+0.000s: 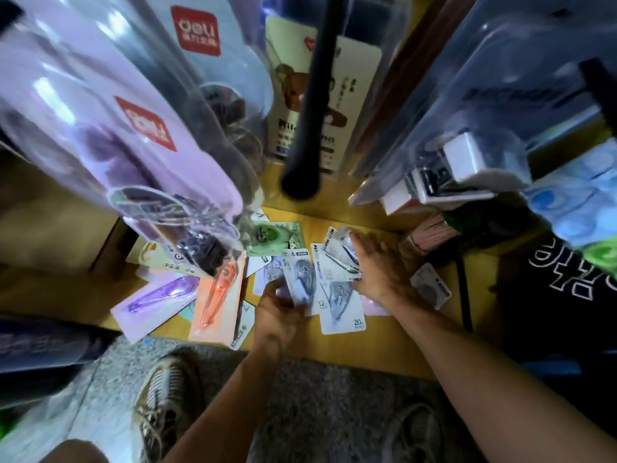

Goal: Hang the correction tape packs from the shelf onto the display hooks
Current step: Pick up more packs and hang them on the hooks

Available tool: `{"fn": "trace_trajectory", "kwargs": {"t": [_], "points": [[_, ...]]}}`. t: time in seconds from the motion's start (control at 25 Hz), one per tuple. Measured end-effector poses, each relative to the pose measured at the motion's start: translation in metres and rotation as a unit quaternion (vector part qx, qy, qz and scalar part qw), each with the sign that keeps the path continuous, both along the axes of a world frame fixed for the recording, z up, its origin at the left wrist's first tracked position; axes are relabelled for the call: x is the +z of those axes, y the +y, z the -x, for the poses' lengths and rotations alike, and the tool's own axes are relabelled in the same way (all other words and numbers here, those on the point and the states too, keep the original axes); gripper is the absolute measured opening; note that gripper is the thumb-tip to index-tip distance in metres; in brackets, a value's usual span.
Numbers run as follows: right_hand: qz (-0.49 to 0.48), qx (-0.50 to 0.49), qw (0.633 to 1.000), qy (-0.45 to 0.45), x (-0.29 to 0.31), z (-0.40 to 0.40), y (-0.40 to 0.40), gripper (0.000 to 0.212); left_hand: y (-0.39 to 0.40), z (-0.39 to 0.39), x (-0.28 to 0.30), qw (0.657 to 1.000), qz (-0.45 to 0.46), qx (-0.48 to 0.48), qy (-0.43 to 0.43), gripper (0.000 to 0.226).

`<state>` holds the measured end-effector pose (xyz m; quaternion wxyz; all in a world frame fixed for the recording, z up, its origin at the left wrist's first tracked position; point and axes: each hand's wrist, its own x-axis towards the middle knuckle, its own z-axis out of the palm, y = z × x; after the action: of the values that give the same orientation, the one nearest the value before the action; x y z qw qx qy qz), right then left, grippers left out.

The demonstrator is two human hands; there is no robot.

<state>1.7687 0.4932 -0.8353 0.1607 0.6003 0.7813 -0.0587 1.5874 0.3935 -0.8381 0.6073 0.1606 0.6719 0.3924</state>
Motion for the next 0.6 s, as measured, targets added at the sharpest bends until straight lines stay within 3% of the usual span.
{"fn": "trace_trajectory", "kwargs": {"t": [0.08, 0.24, 0.4, 0.52, 0.6], "points": [[-0.030, -0.007, 0.999, -0.010, 0.010, 0.004, -0.008, 0.095, -0.001, 0.001, 0.007, 0.999, 0.016, 0.027, -0.007, 0.043], [-0.094, 0.012, 0.995, -0.012, 0.024, 0.006, -0.019, 0.076, -0.006, 0.001, 0.016, 0.997, 0.066, 0.022, -0.024, 0.010], [-0.146, 0.019, 0.989, 0.014, 0.051, 0.007, -0.035, 0.073, -0.025, -0.003, 0.034, 0.997, 0.037, 0.040, -0.061, 0.032], [-0.133, 0.002, 0.989, 0.068, 0.072, 0.004, -0.054, 0.069, -0.041, -0.004, 0.058, 0.996, 0.025, 0.038, -0.072, 0.067], [-0.129, -0.038, 0.986, 0.101, 0.086, 0.003, -0.070, 0.069, -0.050, 0.000, 0.070, 0.992, 0.032, 0.072, -0.095, 0.060]]}}
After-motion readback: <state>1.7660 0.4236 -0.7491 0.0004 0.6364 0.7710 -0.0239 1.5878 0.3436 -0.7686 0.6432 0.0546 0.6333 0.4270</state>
